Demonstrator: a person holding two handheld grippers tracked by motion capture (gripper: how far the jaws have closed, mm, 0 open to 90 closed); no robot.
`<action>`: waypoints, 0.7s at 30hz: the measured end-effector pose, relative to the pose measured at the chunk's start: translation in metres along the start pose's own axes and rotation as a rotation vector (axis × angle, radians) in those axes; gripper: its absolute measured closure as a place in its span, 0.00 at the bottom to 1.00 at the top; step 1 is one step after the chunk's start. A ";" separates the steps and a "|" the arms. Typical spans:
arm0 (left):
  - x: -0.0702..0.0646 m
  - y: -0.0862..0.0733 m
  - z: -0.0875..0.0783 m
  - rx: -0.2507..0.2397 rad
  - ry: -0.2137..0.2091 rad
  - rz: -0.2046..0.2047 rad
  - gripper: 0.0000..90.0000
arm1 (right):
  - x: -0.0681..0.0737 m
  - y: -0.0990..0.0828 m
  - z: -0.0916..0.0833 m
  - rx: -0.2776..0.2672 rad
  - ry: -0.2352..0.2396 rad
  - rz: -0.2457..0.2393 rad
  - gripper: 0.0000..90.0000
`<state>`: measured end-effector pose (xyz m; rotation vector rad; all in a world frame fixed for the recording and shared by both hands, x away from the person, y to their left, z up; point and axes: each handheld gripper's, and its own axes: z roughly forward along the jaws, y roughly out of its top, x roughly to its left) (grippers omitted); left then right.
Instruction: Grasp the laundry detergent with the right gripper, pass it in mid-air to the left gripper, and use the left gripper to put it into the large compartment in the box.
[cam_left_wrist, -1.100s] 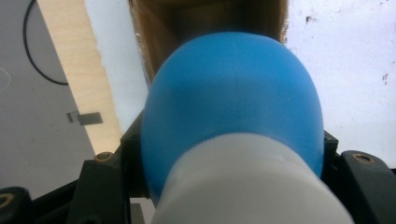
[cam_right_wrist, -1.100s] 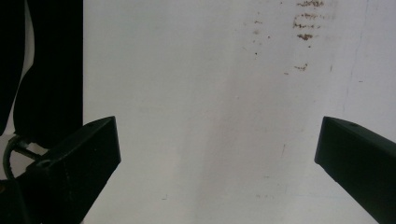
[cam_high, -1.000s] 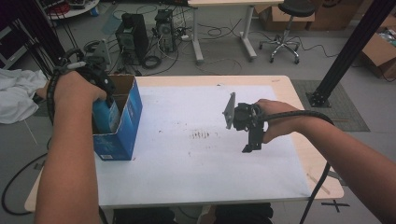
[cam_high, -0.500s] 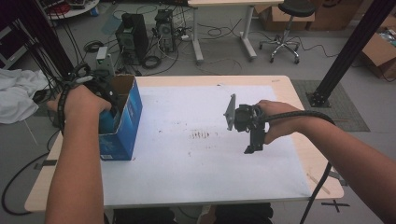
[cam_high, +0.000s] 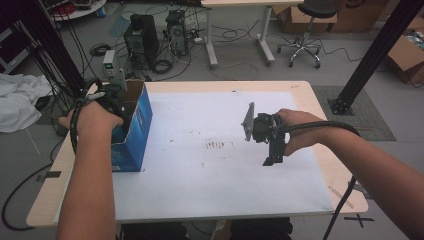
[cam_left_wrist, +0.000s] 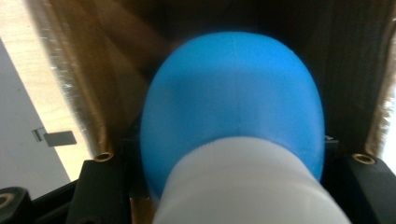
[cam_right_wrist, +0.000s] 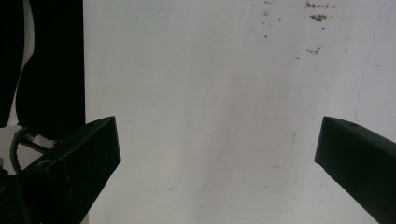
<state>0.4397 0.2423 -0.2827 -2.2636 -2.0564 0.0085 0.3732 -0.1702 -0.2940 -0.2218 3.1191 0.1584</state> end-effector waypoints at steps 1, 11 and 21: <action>0.000 0.000 0.002 -0.001 0.000 0.001 0.43 | 0.000 0.000 0.000 -0.001 -0.001 -0.001 0.00; 0.000 -0.001 0.008 -0.024 -0.011 0.008 0.43 | 0.002 0.000 -0.001 -0.008 -0.012 -0.005 0.00; 0.003 -0.002 0.008 -0.012 -0.021 -0.005 0.43 | 0.000 0.001 -0.002 -0.007 -0.020 -0.006 0.01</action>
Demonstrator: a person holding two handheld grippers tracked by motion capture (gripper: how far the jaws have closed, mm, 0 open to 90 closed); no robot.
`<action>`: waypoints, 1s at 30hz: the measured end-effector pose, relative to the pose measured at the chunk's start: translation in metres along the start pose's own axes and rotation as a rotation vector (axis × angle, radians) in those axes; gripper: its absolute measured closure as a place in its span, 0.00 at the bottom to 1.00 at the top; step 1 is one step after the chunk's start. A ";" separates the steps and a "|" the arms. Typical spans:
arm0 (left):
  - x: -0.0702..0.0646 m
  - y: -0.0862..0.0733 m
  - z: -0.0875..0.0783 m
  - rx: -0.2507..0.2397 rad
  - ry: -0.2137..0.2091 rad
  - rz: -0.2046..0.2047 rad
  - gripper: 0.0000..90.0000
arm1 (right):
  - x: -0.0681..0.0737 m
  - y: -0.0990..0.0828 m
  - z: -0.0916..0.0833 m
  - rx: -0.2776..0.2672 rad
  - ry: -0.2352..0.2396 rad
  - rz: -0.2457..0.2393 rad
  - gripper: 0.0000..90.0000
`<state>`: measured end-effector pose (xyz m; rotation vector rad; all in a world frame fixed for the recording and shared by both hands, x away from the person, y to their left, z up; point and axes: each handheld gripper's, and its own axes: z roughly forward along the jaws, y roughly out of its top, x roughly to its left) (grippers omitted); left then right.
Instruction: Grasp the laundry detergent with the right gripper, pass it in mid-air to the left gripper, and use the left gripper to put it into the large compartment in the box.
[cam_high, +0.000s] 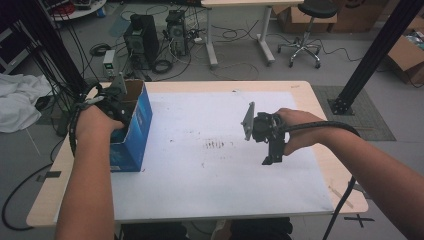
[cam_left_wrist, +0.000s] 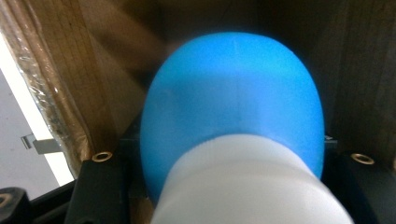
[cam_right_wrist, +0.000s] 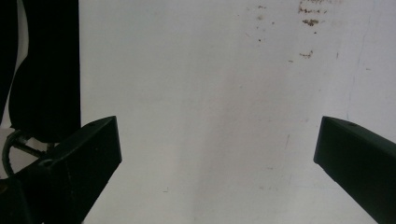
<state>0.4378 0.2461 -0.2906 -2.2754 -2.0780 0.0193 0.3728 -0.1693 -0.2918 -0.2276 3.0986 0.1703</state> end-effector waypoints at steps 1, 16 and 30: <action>0.000 0.000 0.000 0.001 -0.001 -0.001 0.43 | 0.000 0.000 0.000 0.001 -0.001 0.000 0.01; 0.000 -0.002 -0.008 -0.028 0.025 0.011 0.39 | 0.001 0.002 -0.001 0.002 -0.019 -0.004 0.01; 0.000 -0.007 -0.024 -0.048 0.033 0.024 0.32 | 0.003 0.003 -0.003 0.008 -0.026 -0.003 0.01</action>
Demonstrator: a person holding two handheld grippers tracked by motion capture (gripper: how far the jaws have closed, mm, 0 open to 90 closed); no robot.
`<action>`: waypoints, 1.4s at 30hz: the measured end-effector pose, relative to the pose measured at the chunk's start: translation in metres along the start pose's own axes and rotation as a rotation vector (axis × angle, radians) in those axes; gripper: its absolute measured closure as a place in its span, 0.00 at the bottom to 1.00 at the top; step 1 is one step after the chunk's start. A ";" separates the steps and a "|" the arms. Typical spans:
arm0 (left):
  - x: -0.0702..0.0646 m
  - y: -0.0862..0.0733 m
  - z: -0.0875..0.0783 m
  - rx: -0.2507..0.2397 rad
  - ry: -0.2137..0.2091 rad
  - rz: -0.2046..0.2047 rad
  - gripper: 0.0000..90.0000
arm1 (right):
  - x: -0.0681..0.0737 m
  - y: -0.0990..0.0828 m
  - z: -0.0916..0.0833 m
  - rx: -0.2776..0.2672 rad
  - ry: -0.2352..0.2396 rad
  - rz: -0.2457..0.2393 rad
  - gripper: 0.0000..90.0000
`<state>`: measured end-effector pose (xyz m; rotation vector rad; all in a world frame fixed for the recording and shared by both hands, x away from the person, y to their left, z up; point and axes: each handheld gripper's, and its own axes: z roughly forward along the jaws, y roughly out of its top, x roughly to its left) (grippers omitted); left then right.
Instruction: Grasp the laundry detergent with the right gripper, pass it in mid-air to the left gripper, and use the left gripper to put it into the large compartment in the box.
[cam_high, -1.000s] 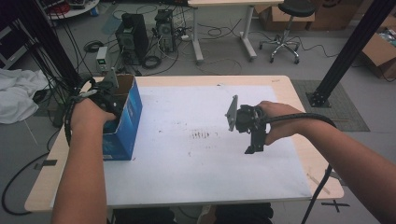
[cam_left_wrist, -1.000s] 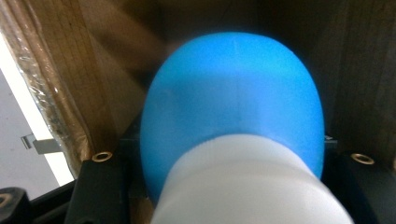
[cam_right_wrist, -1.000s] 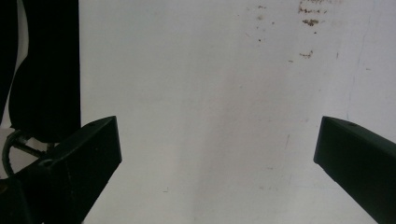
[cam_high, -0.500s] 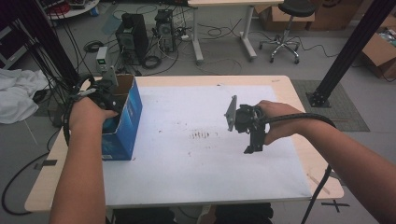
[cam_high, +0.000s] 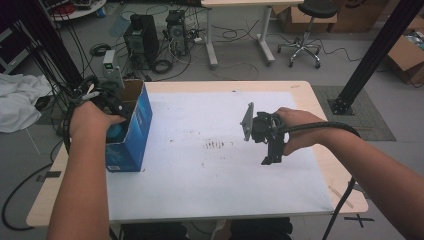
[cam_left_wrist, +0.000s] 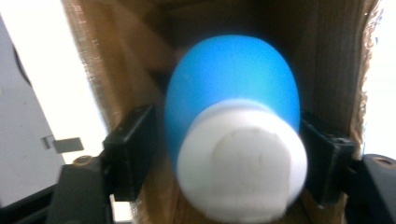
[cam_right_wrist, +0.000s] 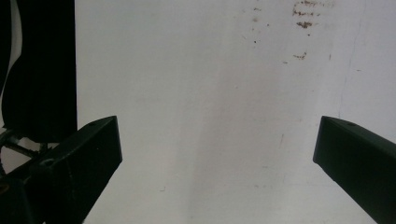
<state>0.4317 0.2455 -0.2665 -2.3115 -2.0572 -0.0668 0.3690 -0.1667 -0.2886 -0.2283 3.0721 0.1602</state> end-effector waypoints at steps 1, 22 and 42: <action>0.000 -0.001 -0.004 -0.006 0.003 -0.001 0.32 | 0.000 0.000 0.000 -0.001 -0.001 -0.001 0.01; -0.009 -0.007 -0.050 -0.037 0.024 0.028 0.17 | 0.001 -0.004 -0.002 -0.012 -0.002 0.007 0.01; -0.024 -0.012 -0.081 -0.051 0.025 0.110 0.05 | 0.001 -0.001 -0.002 -0.013 0.002 0.016 0.01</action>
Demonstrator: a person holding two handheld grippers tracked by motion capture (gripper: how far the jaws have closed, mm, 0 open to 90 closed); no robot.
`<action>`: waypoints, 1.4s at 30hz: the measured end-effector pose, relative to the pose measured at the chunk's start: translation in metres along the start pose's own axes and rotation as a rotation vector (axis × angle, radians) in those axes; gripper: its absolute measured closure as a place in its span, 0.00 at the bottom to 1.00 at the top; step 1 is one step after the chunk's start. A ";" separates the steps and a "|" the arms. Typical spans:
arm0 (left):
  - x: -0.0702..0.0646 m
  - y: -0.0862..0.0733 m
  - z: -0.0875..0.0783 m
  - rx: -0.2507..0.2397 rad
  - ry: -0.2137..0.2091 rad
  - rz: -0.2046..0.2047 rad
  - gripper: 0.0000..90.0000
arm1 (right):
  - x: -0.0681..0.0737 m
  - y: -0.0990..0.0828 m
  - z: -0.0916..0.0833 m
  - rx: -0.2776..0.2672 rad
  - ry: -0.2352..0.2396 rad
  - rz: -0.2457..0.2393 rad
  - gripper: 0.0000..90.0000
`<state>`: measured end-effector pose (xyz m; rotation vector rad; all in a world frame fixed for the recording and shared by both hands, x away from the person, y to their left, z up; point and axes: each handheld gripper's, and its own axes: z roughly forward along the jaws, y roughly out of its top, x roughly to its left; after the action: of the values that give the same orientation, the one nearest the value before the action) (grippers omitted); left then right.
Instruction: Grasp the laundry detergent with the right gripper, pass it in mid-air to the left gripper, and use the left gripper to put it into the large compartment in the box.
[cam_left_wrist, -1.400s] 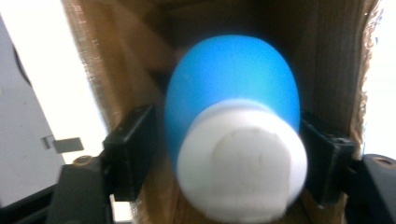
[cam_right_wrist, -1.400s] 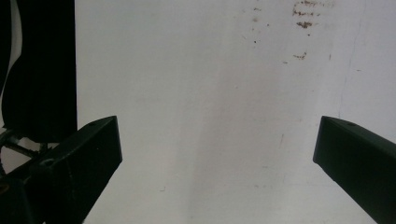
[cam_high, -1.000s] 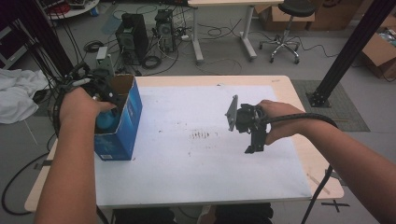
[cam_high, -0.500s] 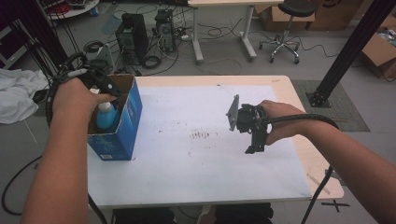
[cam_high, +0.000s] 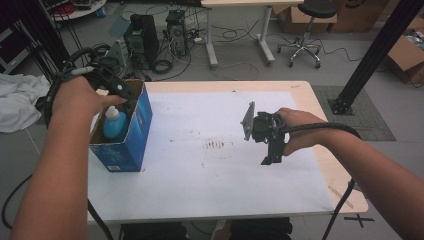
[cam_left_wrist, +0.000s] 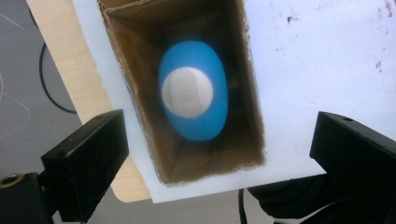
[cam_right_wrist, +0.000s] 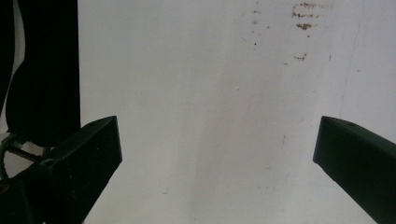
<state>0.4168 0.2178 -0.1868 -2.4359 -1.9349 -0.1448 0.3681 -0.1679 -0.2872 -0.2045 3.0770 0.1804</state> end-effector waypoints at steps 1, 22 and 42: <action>-0.001 0.000 -0.002 0.001 0.004 0.004 0.05 | 0.000 0.000 0.000 -0.001 0.000 0.000 0.01; -0.060 -0.001 -0.019 0.000 -0.191 0.440 0.00 | 0.001 0.000 -0.003 0.024 0.004 0.008 0.01; -0.135 -0.028 -0.017 -0.005 -0.137 1.020 0.00 | 0.003 0.006 -0.009 0.038 -0.007 -0.003 0.01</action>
<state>0.3581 0.0921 -0.1831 -3.1167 -0.5058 0.0506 0.3640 -0.1635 -0.2780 -0.2055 3.0702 0.1222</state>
